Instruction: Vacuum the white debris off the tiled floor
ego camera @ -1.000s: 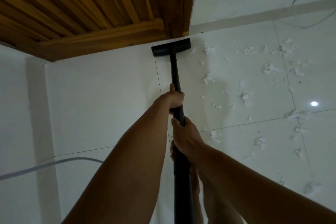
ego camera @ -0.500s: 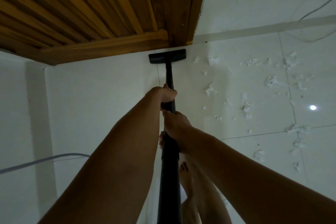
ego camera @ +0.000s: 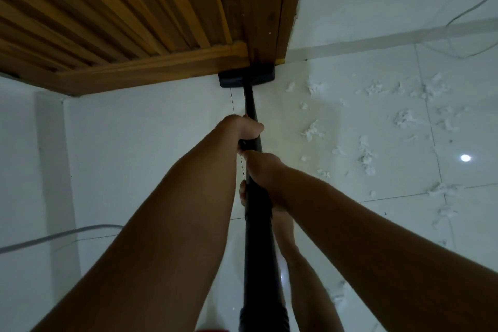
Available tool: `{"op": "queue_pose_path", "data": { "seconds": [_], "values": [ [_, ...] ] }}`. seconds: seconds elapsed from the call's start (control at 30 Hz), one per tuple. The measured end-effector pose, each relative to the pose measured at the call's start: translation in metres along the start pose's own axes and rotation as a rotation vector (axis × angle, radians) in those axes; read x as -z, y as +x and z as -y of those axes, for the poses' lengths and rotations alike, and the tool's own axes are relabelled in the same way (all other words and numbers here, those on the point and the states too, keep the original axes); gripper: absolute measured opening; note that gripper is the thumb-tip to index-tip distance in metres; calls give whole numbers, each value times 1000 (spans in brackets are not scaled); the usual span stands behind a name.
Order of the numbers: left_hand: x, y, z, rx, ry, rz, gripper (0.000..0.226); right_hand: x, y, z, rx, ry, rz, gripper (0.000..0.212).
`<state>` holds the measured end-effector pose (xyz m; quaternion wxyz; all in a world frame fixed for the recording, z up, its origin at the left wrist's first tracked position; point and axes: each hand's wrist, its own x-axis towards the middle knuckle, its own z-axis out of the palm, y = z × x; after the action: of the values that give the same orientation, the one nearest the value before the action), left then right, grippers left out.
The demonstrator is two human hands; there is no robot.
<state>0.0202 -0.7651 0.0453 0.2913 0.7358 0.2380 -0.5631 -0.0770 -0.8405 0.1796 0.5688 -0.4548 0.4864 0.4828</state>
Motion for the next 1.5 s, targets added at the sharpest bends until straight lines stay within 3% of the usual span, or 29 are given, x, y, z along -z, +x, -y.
{"op": "queue_pose_path", "data": {
  "seconds": [0.1,0.4,0.67,0.87,1.2,1.3,1.43,1.5],
  "values": [
    [-11,-5,13,-2,21,6,53,2,-4,-19,-1,8,18,19],
    [-87,-47,90,40,7,88,41,11,-21,-125,-10,-45,-16,23],
    [-161,-81,159,49,30,105,59,26,-37,-223,-61,-95,-68,30],
    [-226,-94,209,62,55,96,60,46,-23,-305,-45,-176,-69,41],
    [-385,-121,319,44,-7,80,83,105,-55,-484,-21,-189,-43,38],
    [-429,-145,351,44,-34,94,79,117,-63,-537,-1,-199,-44,32],
    [-473,-190,385,76,-90,109,66,141,-10,-620,96,-471,-87,75],
    [-494,-203,401,76,-71,115,65,149,-1,-646,126,-461,-74,71]
  ]
}}
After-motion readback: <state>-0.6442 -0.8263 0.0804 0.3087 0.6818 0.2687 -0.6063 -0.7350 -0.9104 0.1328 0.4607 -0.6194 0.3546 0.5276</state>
